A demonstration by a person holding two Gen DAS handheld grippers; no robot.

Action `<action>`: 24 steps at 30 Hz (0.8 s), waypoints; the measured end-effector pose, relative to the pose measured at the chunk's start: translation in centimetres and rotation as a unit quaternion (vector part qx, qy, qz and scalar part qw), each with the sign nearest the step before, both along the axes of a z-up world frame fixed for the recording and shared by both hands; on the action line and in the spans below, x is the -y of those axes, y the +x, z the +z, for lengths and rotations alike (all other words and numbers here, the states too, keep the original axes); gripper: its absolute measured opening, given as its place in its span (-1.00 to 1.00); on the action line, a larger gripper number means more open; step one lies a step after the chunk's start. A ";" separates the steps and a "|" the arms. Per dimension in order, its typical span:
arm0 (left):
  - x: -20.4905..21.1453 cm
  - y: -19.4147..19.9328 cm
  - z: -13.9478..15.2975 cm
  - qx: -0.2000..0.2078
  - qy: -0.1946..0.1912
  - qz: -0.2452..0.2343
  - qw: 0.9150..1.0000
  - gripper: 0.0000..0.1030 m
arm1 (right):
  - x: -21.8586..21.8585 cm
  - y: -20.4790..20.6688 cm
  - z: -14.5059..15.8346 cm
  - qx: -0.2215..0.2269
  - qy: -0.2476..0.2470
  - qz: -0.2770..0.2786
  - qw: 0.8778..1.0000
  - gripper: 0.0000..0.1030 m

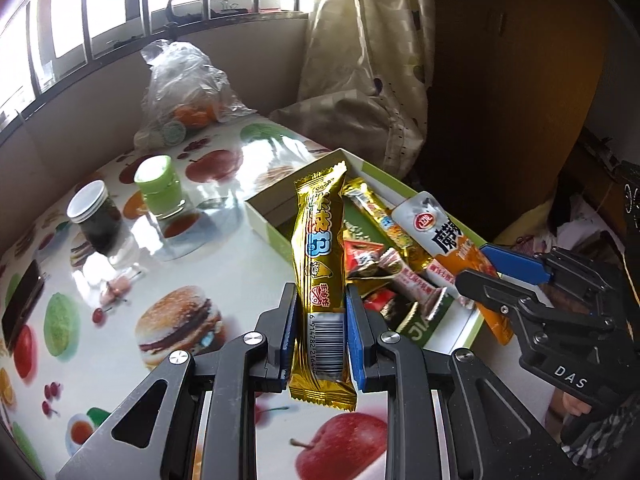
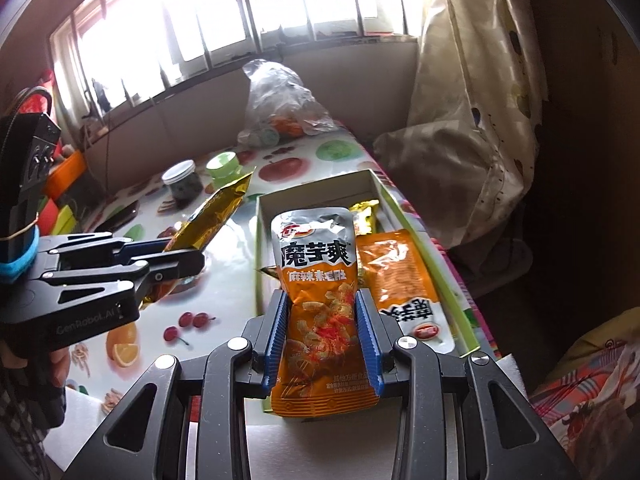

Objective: Organize snacks

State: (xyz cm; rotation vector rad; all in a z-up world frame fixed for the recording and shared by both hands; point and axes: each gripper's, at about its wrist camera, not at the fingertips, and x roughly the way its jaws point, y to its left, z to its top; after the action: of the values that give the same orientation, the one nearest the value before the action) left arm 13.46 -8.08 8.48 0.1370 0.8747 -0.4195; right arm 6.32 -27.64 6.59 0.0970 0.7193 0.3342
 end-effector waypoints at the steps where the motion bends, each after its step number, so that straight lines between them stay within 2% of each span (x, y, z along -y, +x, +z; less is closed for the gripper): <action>1: 0.3 0.1 -0.1 -0.001 -0.001 -0.001 1.000 -0.54 | 0.2 0.1 0.0 0.000 0.000 -0.002 1.000 -0.36; 24: 4.6 1.8 -3.1 -0.044 -0.013 0.001 0.999 -0.54 | 3.0 3.2 -3.0 -0.029 -0.027 -0.045 0.998 -0.36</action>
State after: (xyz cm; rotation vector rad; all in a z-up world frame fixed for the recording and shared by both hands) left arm 15.23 -12.68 5.41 0.0944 0.9562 -0.4367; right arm 9.54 -30.66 3.54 0.0881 0.7788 0.2258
